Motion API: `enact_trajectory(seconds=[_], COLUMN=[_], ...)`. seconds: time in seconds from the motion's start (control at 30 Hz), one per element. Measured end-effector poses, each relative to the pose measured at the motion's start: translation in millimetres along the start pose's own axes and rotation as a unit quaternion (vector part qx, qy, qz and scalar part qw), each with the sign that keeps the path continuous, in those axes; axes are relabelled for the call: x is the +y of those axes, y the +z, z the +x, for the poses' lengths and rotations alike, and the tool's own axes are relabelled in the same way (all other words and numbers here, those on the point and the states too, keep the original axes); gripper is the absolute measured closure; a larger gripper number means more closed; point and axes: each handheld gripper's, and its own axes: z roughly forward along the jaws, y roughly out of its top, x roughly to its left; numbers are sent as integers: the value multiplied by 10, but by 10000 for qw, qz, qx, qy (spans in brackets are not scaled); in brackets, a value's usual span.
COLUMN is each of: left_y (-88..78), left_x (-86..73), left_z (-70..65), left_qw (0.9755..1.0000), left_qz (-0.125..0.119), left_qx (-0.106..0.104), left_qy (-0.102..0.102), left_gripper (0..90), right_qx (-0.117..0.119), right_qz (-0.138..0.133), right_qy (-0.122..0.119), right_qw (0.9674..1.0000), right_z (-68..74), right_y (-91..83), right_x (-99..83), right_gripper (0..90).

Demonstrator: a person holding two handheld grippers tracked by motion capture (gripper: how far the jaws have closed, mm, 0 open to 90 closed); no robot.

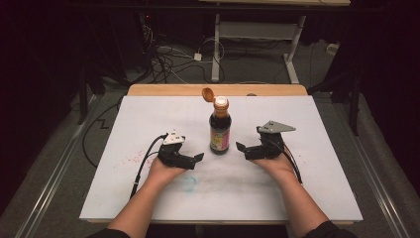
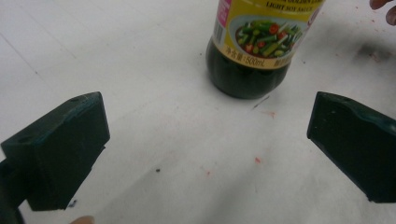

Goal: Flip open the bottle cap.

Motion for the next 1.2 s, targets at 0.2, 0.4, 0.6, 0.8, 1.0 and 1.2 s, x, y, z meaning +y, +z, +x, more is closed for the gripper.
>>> enact_trajectory(seconds=[0.2,0.4,0.6,0.8,1.0,1.2], left_y=[-152,-368,-577,-743,-930,-1075], left_x=[-78,-223,-385,-542,-671,-793], left_z=[-19,-29,-41,-108,-160,-160], left_qw=[9999,9996,9989,9987,9983,9967], left_qz=[-160,-272,-410,-408,-408,-480], left_qx=[55,123,213,281,404,639], left_qy=[9,-6,-27,117,126,109], left_gripper=[0,0,0,0,0,0], right_qx=[13,-6,8,-105,-203,-272], right_qz=[-30,-169,-270,-398,-467,-520], right_qy=[-28,-76,-96,-21,89,91], right_qw=[10000,9998,9996,9991,9987,9982], right_z=[48,82,136,159,110,113], right_y=[-66,-211,-361,-518,-699,-878], right_x=[-124,-244,-401,-589,-735,-887], right_gripper=[3,4,4,4,4,5])
